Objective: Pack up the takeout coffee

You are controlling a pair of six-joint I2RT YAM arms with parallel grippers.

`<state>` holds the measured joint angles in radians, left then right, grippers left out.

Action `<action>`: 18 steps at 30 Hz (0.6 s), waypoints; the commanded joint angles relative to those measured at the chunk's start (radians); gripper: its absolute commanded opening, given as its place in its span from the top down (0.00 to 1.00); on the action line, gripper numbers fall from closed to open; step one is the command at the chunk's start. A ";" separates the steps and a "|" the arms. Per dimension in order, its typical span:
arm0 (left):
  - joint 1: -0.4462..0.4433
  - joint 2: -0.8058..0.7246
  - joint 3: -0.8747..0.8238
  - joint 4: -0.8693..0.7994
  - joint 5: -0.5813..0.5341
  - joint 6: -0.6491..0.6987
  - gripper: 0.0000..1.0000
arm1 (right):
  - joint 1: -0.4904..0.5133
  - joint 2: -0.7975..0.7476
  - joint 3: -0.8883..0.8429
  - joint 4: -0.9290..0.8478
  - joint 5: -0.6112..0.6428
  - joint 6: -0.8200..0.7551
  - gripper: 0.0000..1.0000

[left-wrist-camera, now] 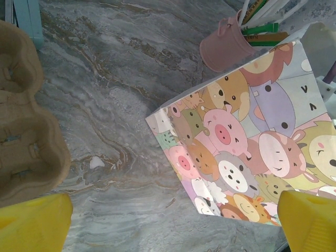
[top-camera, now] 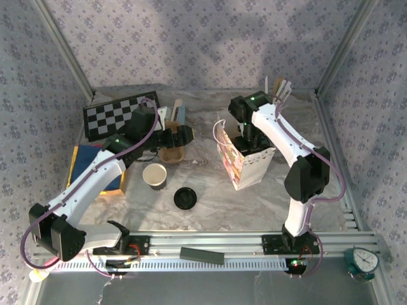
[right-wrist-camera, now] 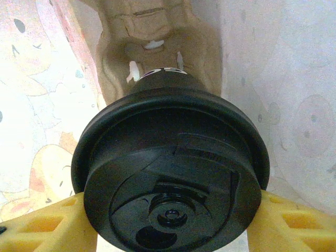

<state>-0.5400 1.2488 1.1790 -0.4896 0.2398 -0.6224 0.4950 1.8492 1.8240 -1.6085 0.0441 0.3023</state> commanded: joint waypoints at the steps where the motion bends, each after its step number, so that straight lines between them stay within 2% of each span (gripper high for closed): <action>1: 0.005 -0.028 -0.004 0.014 0.010 -0.011 0.00 | -0.005 -0.035 -0.014 -0.068 -0.008 0.017 0.35; 18: 0.006 -0.028 -0.005 0.017 0.010 -0.012 0.00 | -0.005 -0.038 -0.023 -0.061 -0.008 0.019 0.35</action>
<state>-0.5400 1.2446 1.1786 -0.4896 0.2398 -0.6296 0.4950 1.8397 1.8069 -1.6089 0.0402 0.3061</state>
